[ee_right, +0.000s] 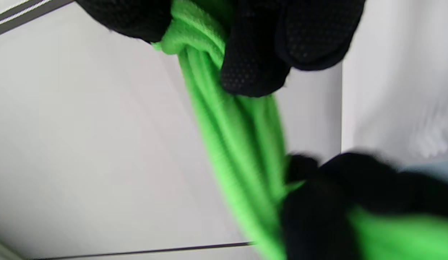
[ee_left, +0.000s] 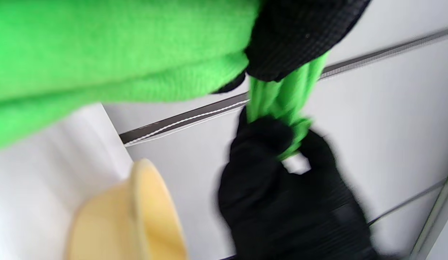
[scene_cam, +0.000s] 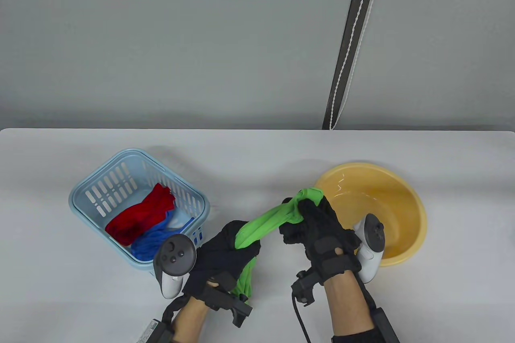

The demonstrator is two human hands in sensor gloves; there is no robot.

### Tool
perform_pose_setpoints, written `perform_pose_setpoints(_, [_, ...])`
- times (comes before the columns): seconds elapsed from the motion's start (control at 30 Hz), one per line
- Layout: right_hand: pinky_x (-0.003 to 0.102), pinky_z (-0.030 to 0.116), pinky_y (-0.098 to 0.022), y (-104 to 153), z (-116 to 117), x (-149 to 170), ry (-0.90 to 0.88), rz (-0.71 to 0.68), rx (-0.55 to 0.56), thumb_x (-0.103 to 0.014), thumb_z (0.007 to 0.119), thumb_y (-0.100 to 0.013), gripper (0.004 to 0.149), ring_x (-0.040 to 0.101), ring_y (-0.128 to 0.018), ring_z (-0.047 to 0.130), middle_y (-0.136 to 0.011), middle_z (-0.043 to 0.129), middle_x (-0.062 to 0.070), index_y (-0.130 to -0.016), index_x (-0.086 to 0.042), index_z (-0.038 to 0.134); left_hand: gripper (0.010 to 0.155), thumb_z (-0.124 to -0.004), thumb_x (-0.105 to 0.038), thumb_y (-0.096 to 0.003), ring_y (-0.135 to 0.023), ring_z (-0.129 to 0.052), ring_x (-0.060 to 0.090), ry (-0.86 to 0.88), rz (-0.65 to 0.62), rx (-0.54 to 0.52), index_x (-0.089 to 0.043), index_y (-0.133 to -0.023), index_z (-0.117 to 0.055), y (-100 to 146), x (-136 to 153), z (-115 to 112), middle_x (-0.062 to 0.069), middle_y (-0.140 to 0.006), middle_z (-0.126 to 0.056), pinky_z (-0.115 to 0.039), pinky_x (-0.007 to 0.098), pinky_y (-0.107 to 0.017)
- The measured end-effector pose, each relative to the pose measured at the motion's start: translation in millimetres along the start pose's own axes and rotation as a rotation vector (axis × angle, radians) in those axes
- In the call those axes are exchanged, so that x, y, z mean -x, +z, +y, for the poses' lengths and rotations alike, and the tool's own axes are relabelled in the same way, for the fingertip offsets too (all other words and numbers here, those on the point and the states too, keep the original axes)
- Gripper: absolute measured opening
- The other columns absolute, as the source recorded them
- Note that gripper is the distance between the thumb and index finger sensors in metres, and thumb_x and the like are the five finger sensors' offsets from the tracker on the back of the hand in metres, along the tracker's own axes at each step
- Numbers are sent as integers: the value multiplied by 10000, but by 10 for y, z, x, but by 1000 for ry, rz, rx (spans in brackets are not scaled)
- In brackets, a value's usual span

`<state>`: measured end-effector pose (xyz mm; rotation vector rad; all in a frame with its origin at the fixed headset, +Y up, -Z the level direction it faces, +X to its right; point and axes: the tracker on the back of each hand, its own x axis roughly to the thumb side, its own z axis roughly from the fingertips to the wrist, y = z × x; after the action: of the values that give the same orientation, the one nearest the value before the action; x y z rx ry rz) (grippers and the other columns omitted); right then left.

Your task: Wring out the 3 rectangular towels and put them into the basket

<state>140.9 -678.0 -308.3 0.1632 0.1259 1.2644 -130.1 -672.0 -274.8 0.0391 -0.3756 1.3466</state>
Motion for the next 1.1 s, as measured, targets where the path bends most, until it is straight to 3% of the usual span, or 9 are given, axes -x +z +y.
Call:
perform_pose_setpoints(0.1, [439, 865, -387, -40, -141, 71, 22, 31, 14, -367, 807, -609, 593, 247, -495, 1012, -890, 826, 176, -1041, -120, 486, 542, -919, -443, -498, -424, -1037, 237, 3, -13, -35, -122, -915, -789, -91, -105, -38, 39, -653, -1017, -903, 429, -337])
perform_pose_setpoints(0.23, [470, 838, -425, -23, -255, 51, 106, 43, -57, -333, 824, -610, 799, 280, -564, 979, -952, 769, 178, -1156, -184, 260, 618, -942, -443, -482, -421, -1037, 238, 40, -41, -110, -123, -973, -747, -199, -165, 8, 31, -662, -1015, -903, 428, -335])
perform_pose_setpoints(0.33, [478, 829, -440, 4, -335, 25, 251, 2, -51, -346, 832, -609, 765, 280, -577, 960, -952, 762, 186, -1164, -305, 306, 646, -955, -430, -479, -405, -1031, 245, 63, -60, -98, -154, -1012, -716, -235, -149, -1, 39, -662, -1018, -898, 431, -327])
perform_pose_setpoints(0.43, [476, 836, -414, 40, -371, -34, 415, -55, 13, -382, 838, -601, 654, 293, -546, 966, -919, 792, 196, -1147, -361, 477, 674, -942, -434, -488, -365, -1022, 218, 60, -91, -93, -218, -1064, -665, -240, -139, -20, 30, -668, -1018, -898, 412, -301])
perform_pose_setpoints(0.53, [499, 829, -416, 58, -405, -89, 568, -80, 21, -475, 805, -603, 611, 341, -579, 958, -941, 777, 220, -1140, -304, 568, 610, -911, -430, -512, -342, -1012, 214, 64, -120, -87, -297, -1061, -680, -232, -157, 17, 38, -680, -1010, -890, 409, -283])
perform_pose_setpoints(0.63, [519, 813, -443, 71, -441, -172, 692, -112, -4, -539, 755, -608, 663, 390, -658, 923, -1038, 686, 258, -1163, -257, 526, 570, -907, -436, -516, -342, -1014, 213, -76, -135, -80, -310, -1039, -720, -196, -223, 111, 37, -687, -1013, -891, 407, -283])
perform_pose_setpoints(0.77, [582, 768, -522, 93, -377, -269, 706, -194, -18, -531, 756, -604, 691, 456, -767, 864, -1098, 606, 277, -1168, -216, 511, 556, -905, -439, -516, -345, -1017, 214, -206, -174, -102, -306, -1030, -738, -133, -317, 190, 38, -692, -1015, -892, 409, -285])
perform_pose_setpoints(0.9, [690, 622, -653, 87, -227, -307, 753, -211, -139, -572, 742, -590, 749, 540, -987, 650, -1182, 468, 271, -1185, -212, 464, 553, -904, -440, -515, -350, -1019, 214, -331, -186, -83, -299, -1026, -745, -75, -355, 221, 34, -693, -1016, -894, 408, -290])
perform_pose_setpoints(1.1, [751, 468, -704, 78, 35, -293, 714, -257, -275, -612, 752, -558, 814, 550, -1092, 469, -1222, 457, 240, -1195, -208, 445, 554, -905, -439, -514, -352, -1021, 218, -322, -158, -46, -282, -1023, -751, 28, -261, 202, 36, -690, -1018, -894, 412, -291])
